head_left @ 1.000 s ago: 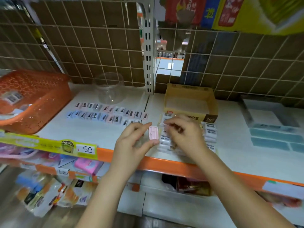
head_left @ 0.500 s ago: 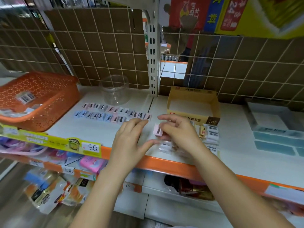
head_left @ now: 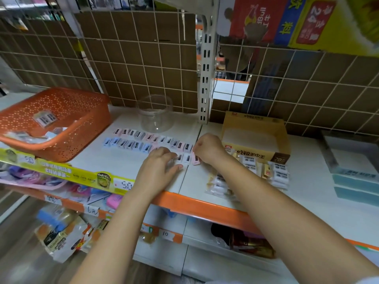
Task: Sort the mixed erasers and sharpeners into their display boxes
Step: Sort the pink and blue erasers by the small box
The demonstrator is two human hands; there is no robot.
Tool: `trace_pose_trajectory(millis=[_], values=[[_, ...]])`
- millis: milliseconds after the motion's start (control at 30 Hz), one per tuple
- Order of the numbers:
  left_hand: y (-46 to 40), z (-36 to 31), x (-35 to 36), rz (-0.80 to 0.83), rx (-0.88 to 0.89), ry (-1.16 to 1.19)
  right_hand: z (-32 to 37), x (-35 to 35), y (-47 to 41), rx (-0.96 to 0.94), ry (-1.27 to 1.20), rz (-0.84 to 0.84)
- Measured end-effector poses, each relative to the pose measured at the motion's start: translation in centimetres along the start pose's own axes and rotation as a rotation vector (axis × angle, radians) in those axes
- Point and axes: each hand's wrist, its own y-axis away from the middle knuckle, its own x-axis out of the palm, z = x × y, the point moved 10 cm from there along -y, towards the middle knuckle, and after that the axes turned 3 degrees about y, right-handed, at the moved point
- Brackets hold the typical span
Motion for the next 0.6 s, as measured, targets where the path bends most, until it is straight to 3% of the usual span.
trace_pose_trajectory(millis=[300,600], values=[[-0.8,0.6,-0.5,0.008,0.03,0.021,1.0,0.2,0.3,-0.077,0.287,-0.013],[-0.8,0.9,-7.5,-0.129,0.067,-0.137,7.7,-0.9,3.3,-0.434,0.433,-0.105]])
